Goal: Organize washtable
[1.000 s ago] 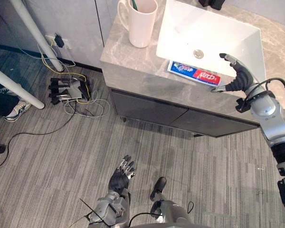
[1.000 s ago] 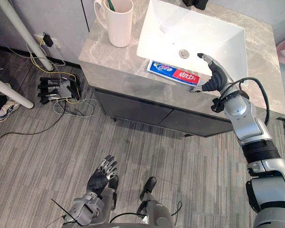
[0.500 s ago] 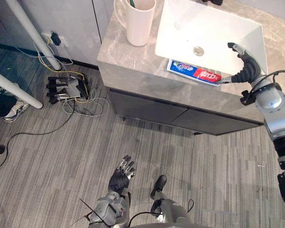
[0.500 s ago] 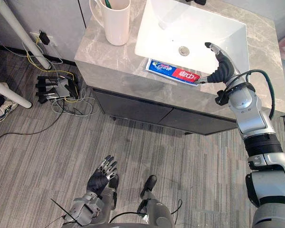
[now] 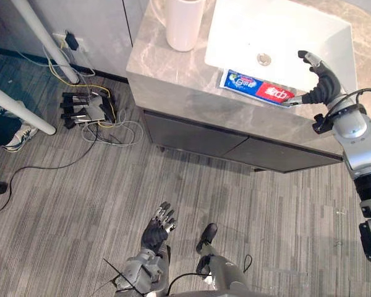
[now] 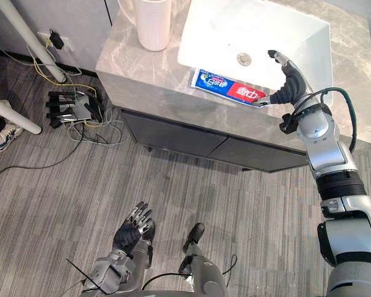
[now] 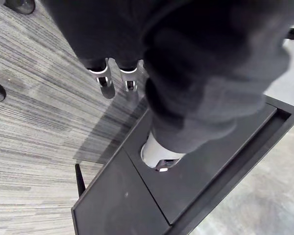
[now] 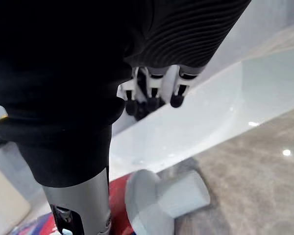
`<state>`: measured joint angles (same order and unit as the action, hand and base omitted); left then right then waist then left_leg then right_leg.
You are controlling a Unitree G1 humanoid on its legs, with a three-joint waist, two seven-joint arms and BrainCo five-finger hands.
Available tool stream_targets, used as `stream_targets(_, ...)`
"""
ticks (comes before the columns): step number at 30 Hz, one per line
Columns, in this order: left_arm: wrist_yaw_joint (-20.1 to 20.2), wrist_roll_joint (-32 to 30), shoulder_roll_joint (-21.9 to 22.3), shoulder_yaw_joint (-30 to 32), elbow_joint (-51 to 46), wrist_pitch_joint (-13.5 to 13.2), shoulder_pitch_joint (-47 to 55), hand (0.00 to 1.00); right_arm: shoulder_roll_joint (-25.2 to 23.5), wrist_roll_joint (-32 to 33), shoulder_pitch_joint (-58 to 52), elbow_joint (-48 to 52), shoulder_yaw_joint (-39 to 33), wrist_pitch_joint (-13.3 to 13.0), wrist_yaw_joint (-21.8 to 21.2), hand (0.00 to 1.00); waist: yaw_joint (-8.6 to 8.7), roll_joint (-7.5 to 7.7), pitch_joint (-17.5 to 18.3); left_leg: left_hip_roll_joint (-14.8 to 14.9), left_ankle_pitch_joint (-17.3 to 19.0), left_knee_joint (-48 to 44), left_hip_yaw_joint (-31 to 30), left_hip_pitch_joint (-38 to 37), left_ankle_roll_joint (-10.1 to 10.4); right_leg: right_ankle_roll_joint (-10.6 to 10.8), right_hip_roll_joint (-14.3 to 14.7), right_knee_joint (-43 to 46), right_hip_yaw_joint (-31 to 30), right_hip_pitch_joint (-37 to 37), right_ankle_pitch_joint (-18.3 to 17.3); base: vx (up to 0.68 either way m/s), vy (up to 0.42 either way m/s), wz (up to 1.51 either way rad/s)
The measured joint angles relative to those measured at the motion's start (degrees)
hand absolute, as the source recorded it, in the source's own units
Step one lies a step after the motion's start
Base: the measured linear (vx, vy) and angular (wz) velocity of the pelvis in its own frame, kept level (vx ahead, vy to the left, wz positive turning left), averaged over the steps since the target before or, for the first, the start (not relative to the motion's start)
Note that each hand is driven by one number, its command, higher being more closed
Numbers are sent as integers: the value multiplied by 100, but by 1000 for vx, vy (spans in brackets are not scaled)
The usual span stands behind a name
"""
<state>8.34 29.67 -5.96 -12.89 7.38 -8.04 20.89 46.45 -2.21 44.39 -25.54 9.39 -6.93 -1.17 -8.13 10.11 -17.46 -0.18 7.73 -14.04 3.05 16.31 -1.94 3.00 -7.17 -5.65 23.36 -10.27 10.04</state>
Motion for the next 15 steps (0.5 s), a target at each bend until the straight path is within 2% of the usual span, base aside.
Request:
stream_targets(9,-8,0,-1,4,-5,0,-8,0,-254,60,94,2,18,48,-16,0,-62,11,-92,-1,-9,-3,-87,49,13,1,4,0,24,-15,1,15,19,4)
stream_targets(15,-87,1,-5,7,-6,0,-58,0,-259,66,95,27,16,55,-14,0,-62,40,-132,7,-10,-4,-121,52,12,7,-1,0,26,-11,41,10,26,1)
